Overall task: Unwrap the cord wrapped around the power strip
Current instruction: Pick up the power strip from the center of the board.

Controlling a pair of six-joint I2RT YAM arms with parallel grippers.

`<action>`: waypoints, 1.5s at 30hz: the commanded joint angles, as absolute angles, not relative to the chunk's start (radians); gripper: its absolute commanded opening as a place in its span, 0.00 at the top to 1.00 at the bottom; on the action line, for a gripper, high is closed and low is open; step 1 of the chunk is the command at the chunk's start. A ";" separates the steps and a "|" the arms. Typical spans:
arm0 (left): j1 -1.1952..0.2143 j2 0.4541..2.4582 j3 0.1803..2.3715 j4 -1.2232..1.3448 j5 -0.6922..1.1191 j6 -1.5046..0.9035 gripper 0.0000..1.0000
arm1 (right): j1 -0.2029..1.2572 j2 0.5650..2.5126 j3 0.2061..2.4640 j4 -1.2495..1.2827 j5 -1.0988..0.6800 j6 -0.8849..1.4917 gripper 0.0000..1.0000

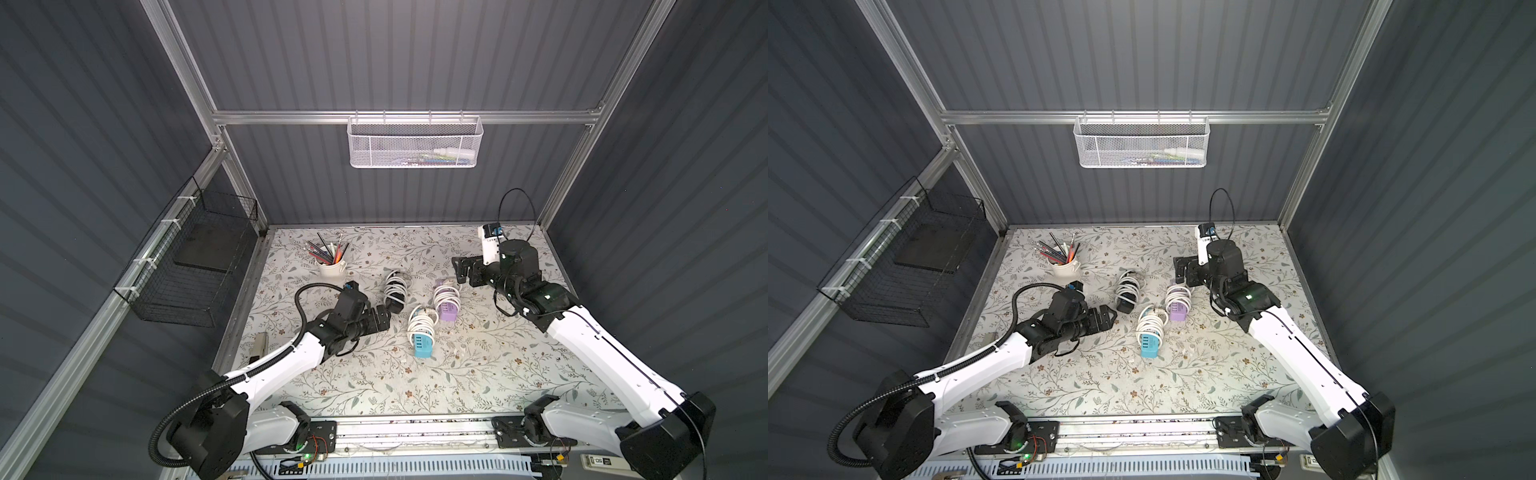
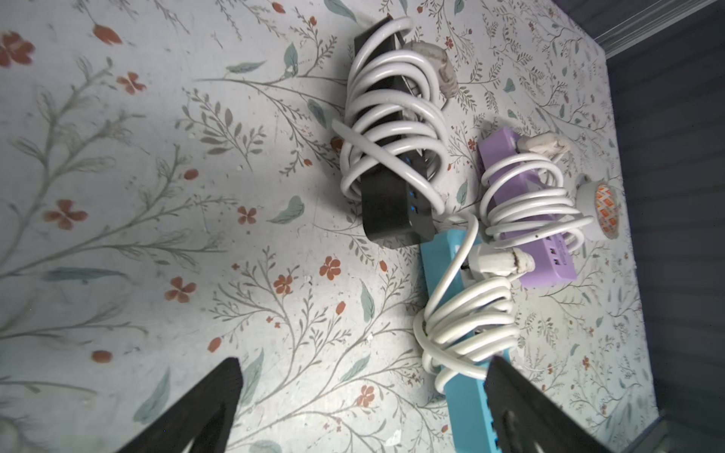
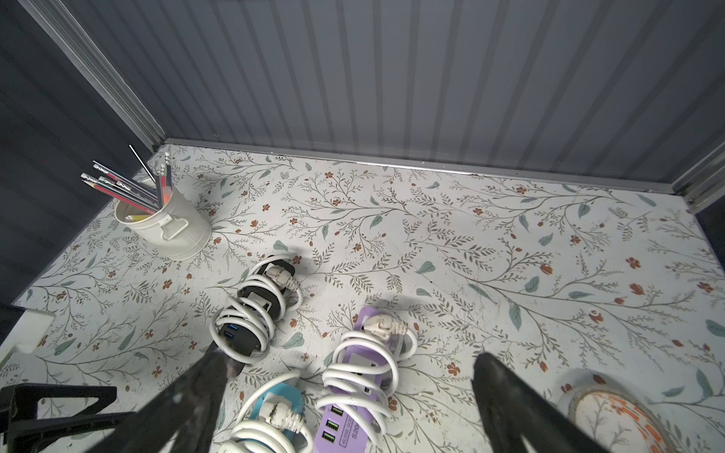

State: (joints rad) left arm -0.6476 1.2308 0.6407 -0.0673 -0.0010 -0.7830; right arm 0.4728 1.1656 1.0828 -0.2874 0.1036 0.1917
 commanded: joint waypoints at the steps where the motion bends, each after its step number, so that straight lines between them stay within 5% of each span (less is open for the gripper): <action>1: -0.653 1.235 0.578 0.211 0.055 -0.896 0.05 | 0.471 1.158 1.064 -0.268 0.081 0.215 0.01; 13: -0.656 1.491 0.539 0.582 0.083 -0.997 0.31 | 0.470 1.130 1.055 -0.266 0.082 0.217 0.01; 45: -0.663 1.745 0.537 0.916 -0.008 -1.057 0.34 | 0.469 1.075 1.030 -0.265 0.062 0.230 0.01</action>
